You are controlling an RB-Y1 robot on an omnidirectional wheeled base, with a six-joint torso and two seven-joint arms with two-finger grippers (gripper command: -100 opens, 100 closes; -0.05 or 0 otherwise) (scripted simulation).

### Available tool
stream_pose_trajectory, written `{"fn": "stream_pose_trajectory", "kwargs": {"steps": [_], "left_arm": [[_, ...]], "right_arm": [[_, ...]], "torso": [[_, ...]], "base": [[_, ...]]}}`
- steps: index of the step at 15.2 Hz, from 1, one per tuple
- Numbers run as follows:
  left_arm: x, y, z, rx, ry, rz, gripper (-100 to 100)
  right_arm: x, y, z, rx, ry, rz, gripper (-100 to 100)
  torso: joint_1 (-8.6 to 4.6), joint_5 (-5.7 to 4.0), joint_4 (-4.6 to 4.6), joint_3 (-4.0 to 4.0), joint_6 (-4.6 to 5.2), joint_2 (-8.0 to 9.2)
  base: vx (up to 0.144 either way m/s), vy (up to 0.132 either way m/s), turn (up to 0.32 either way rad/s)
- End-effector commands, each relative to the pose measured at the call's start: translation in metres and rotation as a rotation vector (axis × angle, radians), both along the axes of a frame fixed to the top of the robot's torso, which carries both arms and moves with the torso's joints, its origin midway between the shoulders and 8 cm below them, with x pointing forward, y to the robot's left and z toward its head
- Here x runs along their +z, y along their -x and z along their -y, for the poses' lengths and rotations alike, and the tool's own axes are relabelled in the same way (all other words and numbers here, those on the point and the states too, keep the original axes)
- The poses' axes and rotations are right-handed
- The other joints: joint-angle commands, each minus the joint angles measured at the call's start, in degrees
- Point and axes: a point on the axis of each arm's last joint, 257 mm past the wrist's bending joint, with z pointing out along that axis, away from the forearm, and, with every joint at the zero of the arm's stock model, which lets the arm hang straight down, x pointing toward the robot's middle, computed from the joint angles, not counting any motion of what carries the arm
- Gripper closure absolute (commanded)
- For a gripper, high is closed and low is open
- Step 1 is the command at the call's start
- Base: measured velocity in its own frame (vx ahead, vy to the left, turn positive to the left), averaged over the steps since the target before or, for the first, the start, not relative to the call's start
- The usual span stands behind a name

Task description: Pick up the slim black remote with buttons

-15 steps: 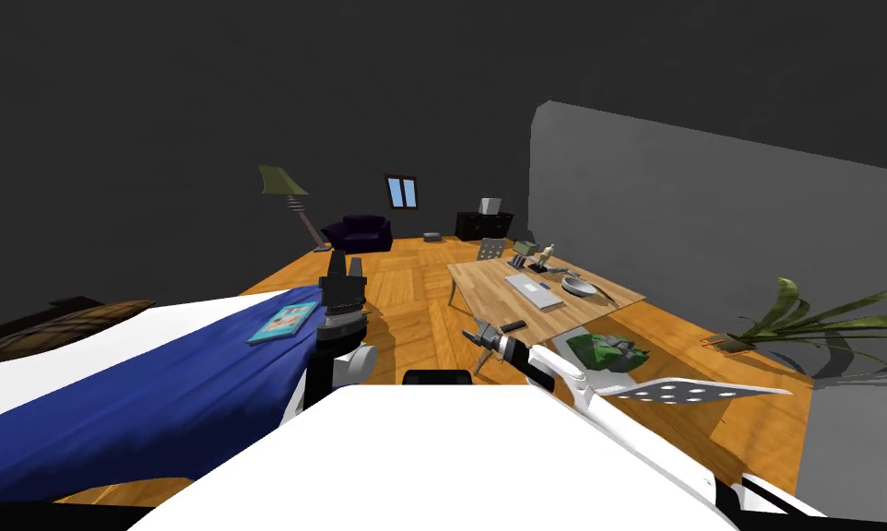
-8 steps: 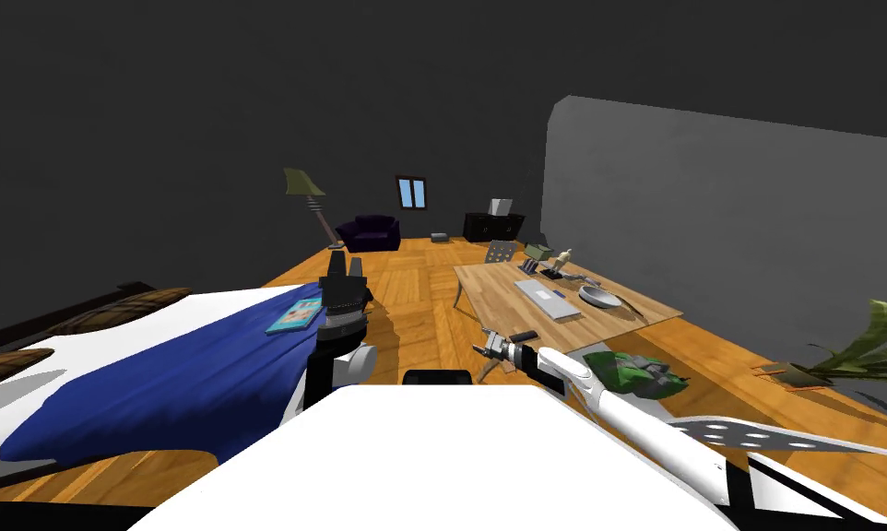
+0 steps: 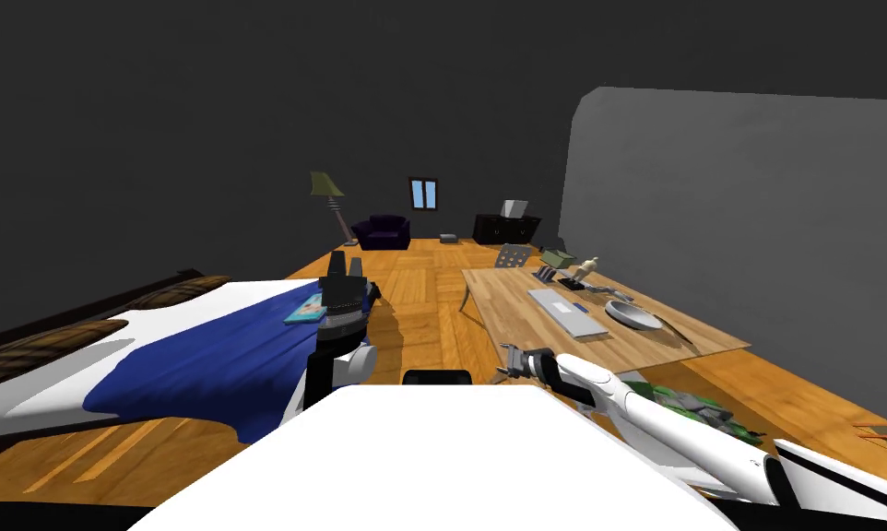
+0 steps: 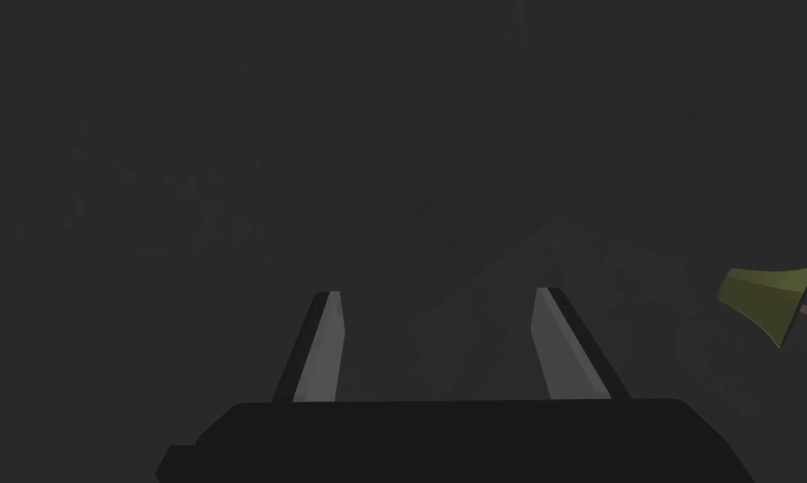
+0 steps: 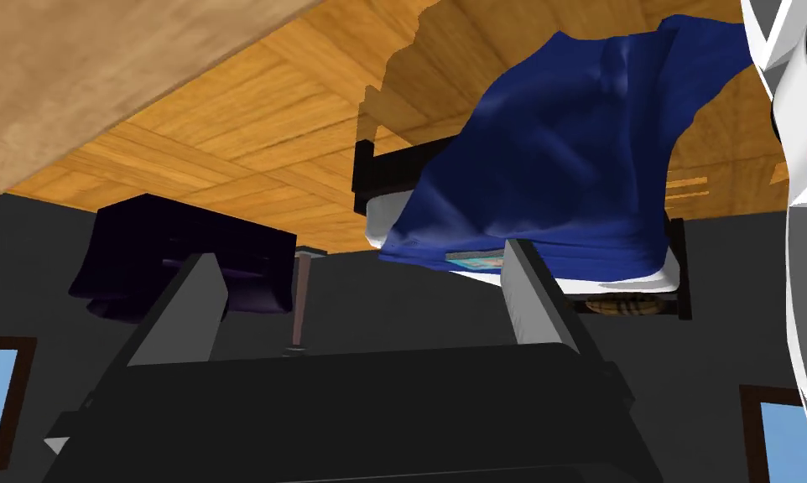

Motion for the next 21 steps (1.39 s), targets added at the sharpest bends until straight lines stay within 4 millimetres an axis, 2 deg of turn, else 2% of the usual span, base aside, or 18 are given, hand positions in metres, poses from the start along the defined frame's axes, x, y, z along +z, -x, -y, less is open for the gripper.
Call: {"fn": "stream_pose_trajectory", "kwargs": {"steps": [1,2,3,4,5,6,7,9,11,12,13,14,16,17,19,21], "left_arm": [[0.0,0.0,0.0,0.0,0.0,0.0,0],[0.0,0.0,0.0,0.0,0.0,0.0,0],[0.0,0.0,0.0,0.0,0.0,0.0,0],[0.0,0.0,0.0,0.0,0.0,0.0,0],[0.0,0.0,0.0,0.0,0.0,0.0,0],[0.0,0.0,0.0,0.0,0.0,0.0,0],[0.0,0.0,0.0,0.0,0.0,0.0,0],[0.0,0.0,0.0,0.0,0.0,0.0,0],[0.0,0.0,0.0,0.0,0.0,0.0,0],[0.0,0.0,0.0,0.0,0.0,0.0,0],[0.0,0.0,0.0,0.0,0.0,0.0,0],[0.0,0.0,0.0,0.0,0.0,0.0,0],[0.0,0.0,0.0,0.0,0.0,0.0,0],[0.0,0.0,0.0,0.0,0.0,0.0,0],[0.0,0.0,0.0,0.0,0.0,0.0,0],[0.0,0.0,0.0,0.0,0.0,0.0,0]], "right_arm": [[-0.014,0.016,0.042,0.041,0.12,-0.026,-100],[-0.016,0.019,0.041,0.044,0.121,-0.034,-100],[-0.022,0.03,0.072,0.073,0.199,-0.052,-100],[-0.024,0.034,0.071,0.076,0.199,-0.058,-100],[-0.027,0.045,0.097,0.109,0.267,-0.076,-100],[-0.029,0.048,0.1,0.108,0.272,-0.084,-100],[-0.031,0.058,0.128,0.134,0.34,-0.1,-100],[-0.033,0.062,0.127,0.139,0.34,-0.11,-100],[-0.036,0.088,0.175,0.195,0.454,-0.156,-100],[-0.037,0.091,0.176,0.197,0.455,-0.162,-100],[-0.037,0.104,0.196,0.224,0.503,-0.187,-100],[-0.037,0.105,0.196,0.224,0.503,-0.188,-100],[-0.038,0.13,0.227,0.273,0.577,-0.234,-100],[-0.038,0.13,0.227,0.273,0.577,-0.234,-100],[-0.039,0.151,0.248,0.312,0.625,-0.27,-100],[-0.039,0.163,0.258,0.335,0.649,-0.292,-100]], "torso": [[0.0,0.0,0.0,0.0,0.0,0.0],[-0.02,0.0,0.0,0.0,-0.01,-0.01],[-0.06,-0.01,0.0,0.0,0.01,0.0],[-0.08,0.0,0.0,0.01,0.02,0.01],[-0.07,-0.02,0.0,0.01,0.01,0.02],[-0.06,-0.01,0.0,0.0,0.0,0.0],[-0.04,-0.02,0.0,0.01,0.02,0.01],[-0.01,-0.01,0.01,0.03,0.01,0.05],[0.03,0.0,0.02,0.06,0.01,0.11],[-0.01,0.01,0.02,0.04,-0.01,0.07],[-0.04,0.0,0.01,0.03,0.01,0.05],[-0.08,-0.02,0.01,0.02,0.01,0.04],[-0.07,-0.03,0.01,0.04,0.02,0.07],[-0.09,-0.04,0.01,0.04,0.01,0.06],[-0.05,-0.01,0.02,0.05,0.03,0.08],[-0.07,-0.02,0.01,0.03,0.01,0.04]], "base": [[0.076,-0.028,0.209],[0.073,-0.04,0.154],[0.073,-0.043,0.152],[0.071,-0.042,0.128],[0.078,-0.036,0.165],[0.072,-0.03,0.117],[0.067,-0.028,0.122],[0.047,-0.026,0.088],[0.055,-0.029,0.144],[0.071,-0.048,0.172],[0.068,-0.057,0.134],[0.06,-0.054,0.09],[0.056,-0.049,0.13],[0.059,-0.049,0.108],[0.059,-0.047,0.091],[0.064,-0.051,0.112]]}}
